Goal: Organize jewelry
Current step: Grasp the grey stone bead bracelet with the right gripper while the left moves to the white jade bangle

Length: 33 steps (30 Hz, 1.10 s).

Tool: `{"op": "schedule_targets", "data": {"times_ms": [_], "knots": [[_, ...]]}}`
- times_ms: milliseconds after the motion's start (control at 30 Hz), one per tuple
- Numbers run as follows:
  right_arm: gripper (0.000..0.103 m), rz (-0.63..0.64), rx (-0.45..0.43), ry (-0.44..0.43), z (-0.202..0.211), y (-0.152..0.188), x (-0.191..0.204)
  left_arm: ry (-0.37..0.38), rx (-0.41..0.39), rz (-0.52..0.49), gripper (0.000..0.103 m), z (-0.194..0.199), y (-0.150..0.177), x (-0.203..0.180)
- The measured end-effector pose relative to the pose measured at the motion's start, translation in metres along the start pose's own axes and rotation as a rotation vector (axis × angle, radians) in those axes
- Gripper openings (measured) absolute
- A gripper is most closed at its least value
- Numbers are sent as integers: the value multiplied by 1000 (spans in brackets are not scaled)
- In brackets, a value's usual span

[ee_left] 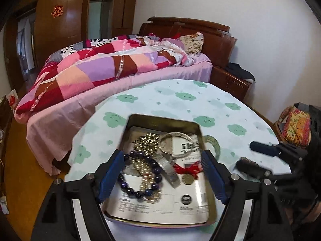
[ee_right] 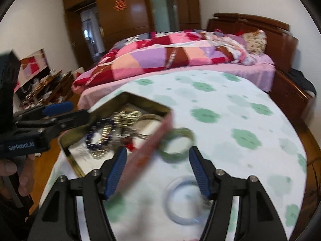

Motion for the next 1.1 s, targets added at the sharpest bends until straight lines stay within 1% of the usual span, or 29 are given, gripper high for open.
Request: {"op": "schedule_targets", "data": {"times_ms": [100,267,400,600,700,733,767,800,833,867,933,1000,1100], "knots": [[66,-29,-2,49,15,10,-20,3,-16,-38,79,5,4,-18],[66,-77,9,103,29,30,-46,28,-35,-109,79,13,14,-52],[66,-87,35,101,25,41,-50,8,-13,-131,79,7,23,-65],[59,-61,71,78,5,45,-44,5,10,-143,79,3,33,-75],[50,-49,95,80,-4,46,-44,-4,12,-144,79,1,33,-76],[43,-46,101,81,-5,48,-44,-3,13,-142,79,1,33,-77],[30,-46,111,85,-6,50,-45,-2,12,-141,79,1,33,-77],[26,-50,120,91,-8,51,-47,-1,11,-143,79,1,33,-79],[18,-52,116,99,-6,52,-48,-1,8,-147,79,2,34,-81],[12,-58,108,101,-4,53,-50,0,2,-155,79,3,34,-83],[12,-75,82,92,3,52,-53,9,-7,-174,79,6,34,-90],[12,-71,57,124,10,51,-56,24,-10,-189,79,7,33,-97],[12,-77,53,165,14,51,-63,38,-11,-217,79,5,33,-110]]}}
Point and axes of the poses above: each gripper's, at about its wrist camera, not at the fingertips, and z roughly against the way its jaws point, x to its left, y to its underside, the point moved 1 cm from there along -z, roughly the way its jaws point, and after that the axes turned 14 degrees about -y, right-handed, at the moved point
